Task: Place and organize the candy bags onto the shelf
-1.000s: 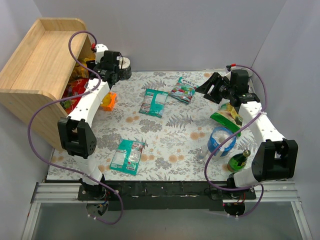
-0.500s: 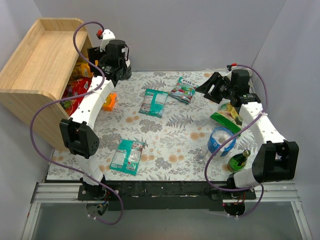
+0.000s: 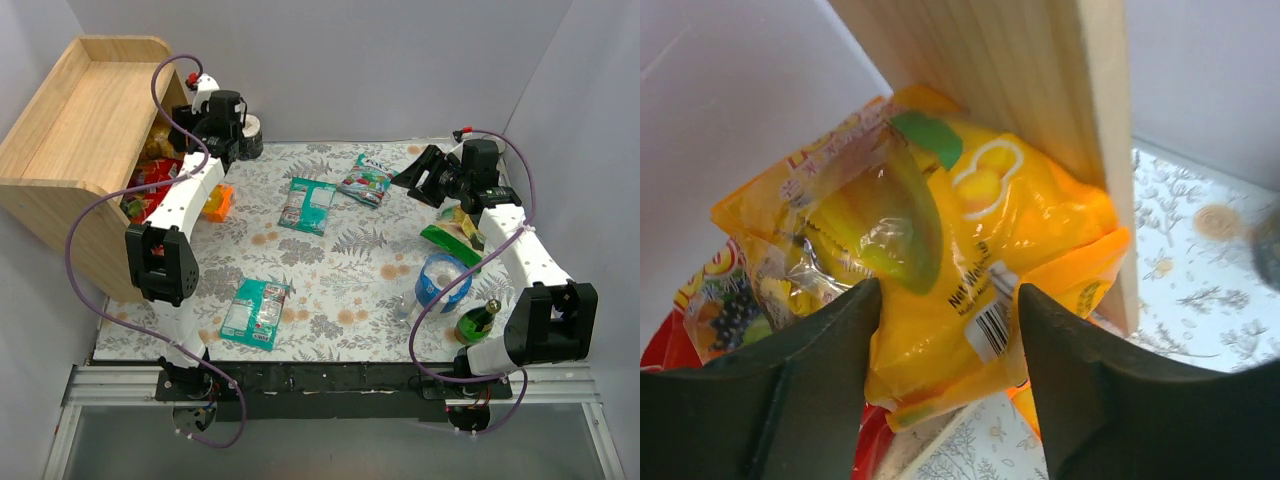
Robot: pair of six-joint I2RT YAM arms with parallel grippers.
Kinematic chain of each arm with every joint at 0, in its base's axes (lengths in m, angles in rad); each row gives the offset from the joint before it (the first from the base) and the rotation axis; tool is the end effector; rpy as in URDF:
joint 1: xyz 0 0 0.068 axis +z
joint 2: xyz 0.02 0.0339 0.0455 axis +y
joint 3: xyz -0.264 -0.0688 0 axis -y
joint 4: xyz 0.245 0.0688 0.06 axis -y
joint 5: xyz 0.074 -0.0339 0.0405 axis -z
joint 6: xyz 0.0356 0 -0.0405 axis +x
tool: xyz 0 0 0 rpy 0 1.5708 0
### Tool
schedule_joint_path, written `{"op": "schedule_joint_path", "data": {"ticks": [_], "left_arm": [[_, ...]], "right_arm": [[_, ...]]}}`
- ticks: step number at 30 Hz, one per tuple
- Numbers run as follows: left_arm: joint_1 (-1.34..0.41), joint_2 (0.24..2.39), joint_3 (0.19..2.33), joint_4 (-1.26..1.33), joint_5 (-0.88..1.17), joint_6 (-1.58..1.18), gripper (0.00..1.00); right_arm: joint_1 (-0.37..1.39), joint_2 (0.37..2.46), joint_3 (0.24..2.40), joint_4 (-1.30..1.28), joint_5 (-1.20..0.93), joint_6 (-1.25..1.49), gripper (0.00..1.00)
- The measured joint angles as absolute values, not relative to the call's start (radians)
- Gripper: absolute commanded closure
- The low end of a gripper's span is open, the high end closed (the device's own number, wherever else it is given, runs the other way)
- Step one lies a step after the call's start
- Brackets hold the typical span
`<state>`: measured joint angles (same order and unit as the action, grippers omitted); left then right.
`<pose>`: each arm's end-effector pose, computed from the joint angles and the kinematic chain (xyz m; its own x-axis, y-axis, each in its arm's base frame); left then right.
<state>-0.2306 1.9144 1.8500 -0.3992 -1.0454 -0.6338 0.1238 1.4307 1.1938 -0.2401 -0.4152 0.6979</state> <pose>0.4349 -0.0705 0.3651 0.0275 -0.3116 -0.9498 -0.7725 0.5965 -0.2180 0.3258 0.0550 0.3268 -0.6502 0.5116 -0.5617 -0.0663 0.6983 0.7128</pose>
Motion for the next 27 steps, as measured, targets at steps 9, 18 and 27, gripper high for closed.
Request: {"op": "schedule_joint_path", "data": {"ticks": [9, 18, 27], "left_arm": [[-0.215, 1.832, 1.688, -0.334, -1.052, -0.720, 0.51], [-0.175, 1.864, 1.765, -0.376, -1.046, -0.761, 0.50], [-0.157, 1.950, 1.884, -0.449, -1.090, -0.763, 0.43]], "right_arm": [[0.118, 1.427, 1.194, -0.245, -0.415, 0.690, 0.27], [0.117, 1.427, 1.194, -0.245, -0.416, 0.684, 0.27], [0.117, 1.417, 1.179, -0.248, -0.415, 0.684, 0.27]]}}
